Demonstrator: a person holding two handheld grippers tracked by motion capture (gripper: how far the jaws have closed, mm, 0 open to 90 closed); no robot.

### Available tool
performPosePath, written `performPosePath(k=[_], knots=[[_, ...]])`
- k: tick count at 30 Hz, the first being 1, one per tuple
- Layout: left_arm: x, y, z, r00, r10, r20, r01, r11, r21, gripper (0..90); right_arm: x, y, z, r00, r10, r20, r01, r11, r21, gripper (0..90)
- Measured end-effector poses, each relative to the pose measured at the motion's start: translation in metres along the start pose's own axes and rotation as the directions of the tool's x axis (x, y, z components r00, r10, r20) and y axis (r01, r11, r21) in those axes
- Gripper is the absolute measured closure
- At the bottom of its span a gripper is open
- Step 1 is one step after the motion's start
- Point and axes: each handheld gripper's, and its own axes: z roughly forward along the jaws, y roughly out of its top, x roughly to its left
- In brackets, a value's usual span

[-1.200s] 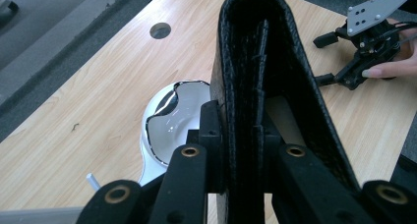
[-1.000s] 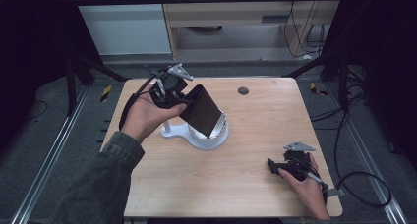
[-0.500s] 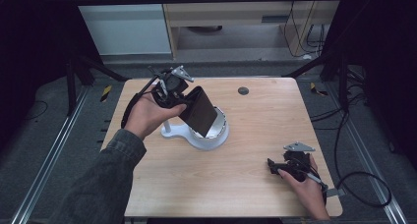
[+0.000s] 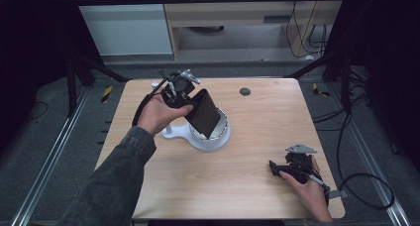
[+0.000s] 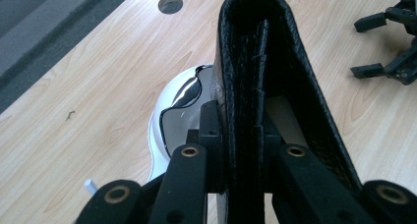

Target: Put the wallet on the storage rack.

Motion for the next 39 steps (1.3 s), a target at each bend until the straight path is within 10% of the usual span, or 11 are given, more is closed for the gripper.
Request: performPosePath(k=[21, 39], knots=[[0.014, 0.005, 0.045, 0.9977, -0.051, 0.044, 0.049, 0.9974, 0.052, 78.9, 0.001, 0.000, 0.000, 0.9999, -0.007, -0.010, 0.007, 1.000, -0.003, 3.7], [0.015, 0.001, 0.018, 0.9968, -0.067, -0.045, 0.063, 0.9942, -0.088, 57.1, 0.002, 0.000, 0.000, 0.9998, -0.013, -0.012, 0.013, 1.000, -0.001, 3.7]])
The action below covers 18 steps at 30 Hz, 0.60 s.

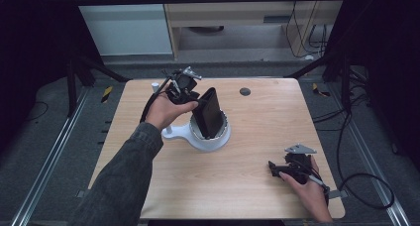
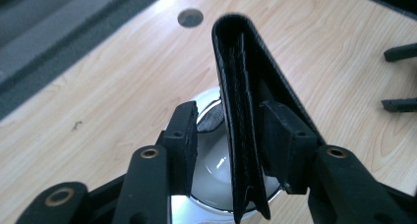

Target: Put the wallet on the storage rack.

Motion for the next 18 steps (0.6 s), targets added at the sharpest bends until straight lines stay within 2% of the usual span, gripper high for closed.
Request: performPosePath(k=[4, 6, 10, 15, 16, 18], knots=[[-0.002, -0.001, -0.009, 0.9998, 0.015, -0.015, -0.015, 0.9990, -0.042, 51.2, 0.000, 0.000, 0.000, 1.0000, 0.000, 0.000, 0.000, 1.000, 0.000, 3.7], [-0.004, -0.001, -0.014, 0.9989, 0.038, -0.026, -0.040, 0.9978, -0.053, 48.8, 0.001, 0.000, 0.000, 1.0000, 0.000, 0.000, 0.000, 1.000, 0.000, 3.7], [-0.009, -0.002, -0.022, 0.9976, 0.059, -0.037, -0.062, 0.9951, -0.077, 42.3, 0.001, 0.000, 0.000, 1.0000, 0.004, -0.001, -0.004, 1.000, 0.001, 3.7], [-0.015, -0.003, -0.030, 0.9963, 0.064, -0.057, -0.070, 0.9908, -0.116, 28.6, 0.001, 0.000, 0.000, 1.0000, 0.002, -0.003, -0.002, 1.000, 0.001, 3.7], [-0.016, -0.004, -0.030, 0.9961, 0.069, -0.055, -0.075, 0.9898, -0.121, 23.0, 0.001, 0.000, 0.000, 1.0000, 0.003, -0.003, -0.003, 1.000, 0.000, 3.7], [-0.019, -0.007, -0.032, 0.9966, 0.066, -0.049, -0.072, 0.9889, -0.130, 20.0, 0.001, 0.000, 0.000, 1.0000, 0.002, -0.003, -0.002, 1.000, 0.000, 3.7]])
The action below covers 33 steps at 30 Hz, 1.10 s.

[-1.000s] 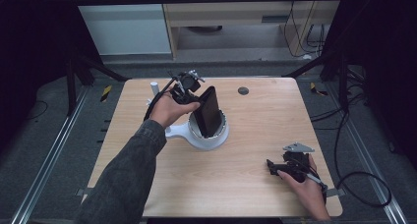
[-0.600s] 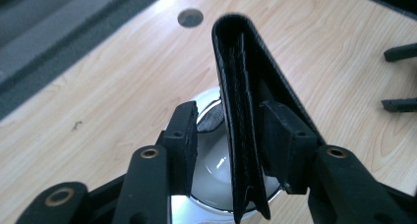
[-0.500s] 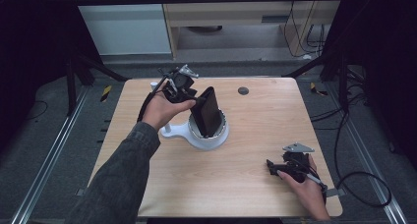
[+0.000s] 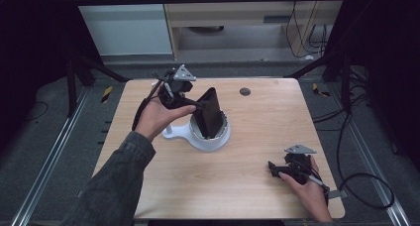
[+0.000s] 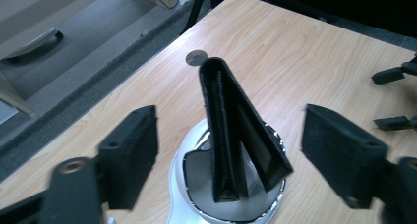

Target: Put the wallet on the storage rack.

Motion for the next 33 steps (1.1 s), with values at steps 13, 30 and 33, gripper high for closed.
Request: performPosePath(k=[13, 30, 33], knots=[[-0.034, -0.037, -0.012, 1.0000, 0.003, -0.002, -0.003, 0.9988, -0.048, 5.2, 0.001, 0.000, -0.001, 1.0000, 0.001, -0.005, -0.001, 1.000, -0.001, 3.7], [-0.059, -0.111, -0.001, 0.9993, -0.037, -0.002, 0.037, 0.9993, -0.007, 4.8, 0.002, -0.001, -0.001, 1.0000, 0.003, -0.003, -0.003, 1.000, 0.001, 3.7], [-0.061, -0.125, 0.005, 0.9990, -0.044, -0.005, 0.044, 0.9989, 0.013, 4.8, 0.002, -0.001, -0.001, 1.0000, 0.001, -0.002, -0.001, 1.000, -0.001, 3.7]])
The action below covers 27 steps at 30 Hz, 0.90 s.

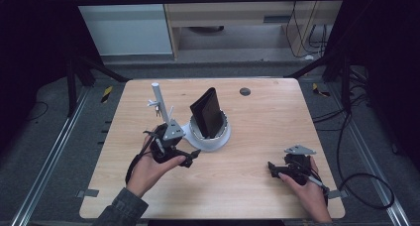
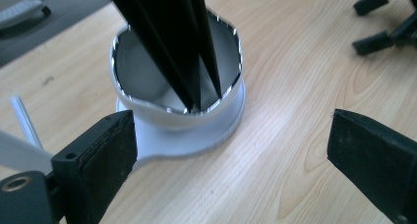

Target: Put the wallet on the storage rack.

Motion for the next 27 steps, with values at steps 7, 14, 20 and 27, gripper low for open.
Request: performPosePath(k=[7, 14, 20, 27], knots=[[-0.002, -0.028, 0.014, 1.0000, -0.003, 0.009, 0.003, 0.9990, 0.045, 5.1, 0.000, 0.000, 0.000, 1.0000, 0.000, 0.000, 0.000, 1.000, 0.000, 3.7], [0.005, -0.056, 0.024, 0.9995, -0.030, -0.005, 0.030, 0.9961, 0.083, 5.3, 0.000, 0.000, 0.000, 1.0000, 0.000, -0.001, 0.000, 1.000, 0.000, 3.7], [0.016, -0.080, 0.025, 0.9964, -0.079, -0.033, 0.082, 0.9920, 0.096, 5.6, 0.001, 0.000, 0.000, 1.0000, 0.004, -0.001, -0.004, 1.000, 0.000, 3.7], [0.032, -0.103, 0.019, 0.9897, -0.122, -0.075, 0.130, 0.9859, 0.106, 5.8, 0.001, 0.000, 0.000, 1.0000, 0.005, 0.000, -0.005, 1.000, 0.000, 3.7]])
